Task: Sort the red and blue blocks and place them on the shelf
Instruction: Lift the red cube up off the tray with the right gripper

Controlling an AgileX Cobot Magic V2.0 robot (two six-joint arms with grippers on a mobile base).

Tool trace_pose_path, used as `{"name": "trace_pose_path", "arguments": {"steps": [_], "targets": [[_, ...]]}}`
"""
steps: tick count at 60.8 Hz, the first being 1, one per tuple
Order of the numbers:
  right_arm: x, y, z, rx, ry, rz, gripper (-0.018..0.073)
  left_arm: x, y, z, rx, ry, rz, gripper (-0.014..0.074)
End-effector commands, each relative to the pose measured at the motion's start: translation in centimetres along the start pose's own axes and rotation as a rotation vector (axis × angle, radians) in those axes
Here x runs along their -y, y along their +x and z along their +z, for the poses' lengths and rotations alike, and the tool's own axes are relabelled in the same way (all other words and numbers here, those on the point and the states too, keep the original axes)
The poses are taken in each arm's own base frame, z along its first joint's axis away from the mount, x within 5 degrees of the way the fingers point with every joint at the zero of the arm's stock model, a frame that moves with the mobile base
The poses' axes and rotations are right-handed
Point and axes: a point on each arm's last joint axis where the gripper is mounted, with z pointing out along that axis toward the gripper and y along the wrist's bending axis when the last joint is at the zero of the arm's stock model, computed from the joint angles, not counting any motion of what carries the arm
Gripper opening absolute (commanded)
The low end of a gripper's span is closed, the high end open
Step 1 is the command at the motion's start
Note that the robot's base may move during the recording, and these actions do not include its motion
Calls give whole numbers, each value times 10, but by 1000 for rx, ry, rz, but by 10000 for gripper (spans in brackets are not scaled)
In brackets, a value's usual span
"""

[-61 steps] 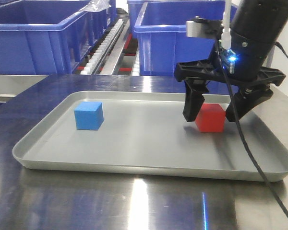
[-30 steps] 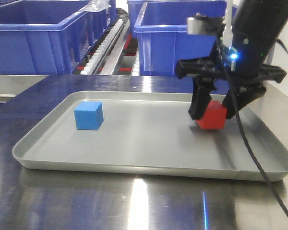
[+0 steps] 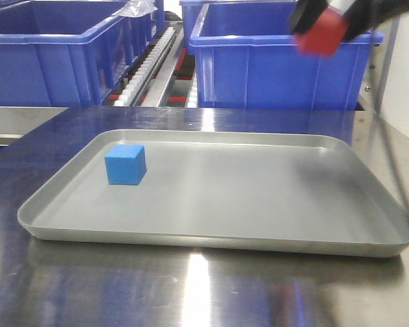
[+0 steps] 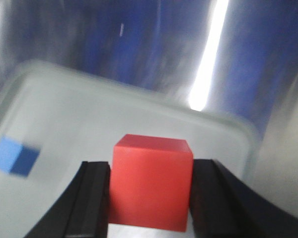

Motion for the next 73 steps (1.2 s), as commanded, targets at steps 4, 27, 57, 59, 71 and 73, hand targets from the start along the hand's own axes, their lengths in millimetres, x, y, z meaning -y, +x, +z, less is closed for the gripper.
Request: {"name": "trace_pose_path", "arguments": {"steps": [4, 27, 57, 59, 71, 73], "targets": [[16, -14, -57, 271, 20, 26, 57, 0, -1, 0, 76, 15, -6, 132], [65, 65, -141, 545, 234, 125, 57, 0, -1, 0, 76, 15, -6, 132], [69, 132, -155, 654, 290, 133, 57, 0, -1, 0, 76, 15, -6, 132], [69, 131, -155, 655, 290, 132, 57, 0, -1, 0, 76, 15, -6, 132], [69, 131, -156, 661, 291, 129, 57, 0, -1, 0, 76, 15, -6, 132], [69, 131, -156, 662, 294, 124, 57, 0, -1, 0, 76, 15, -6, 132]]}}
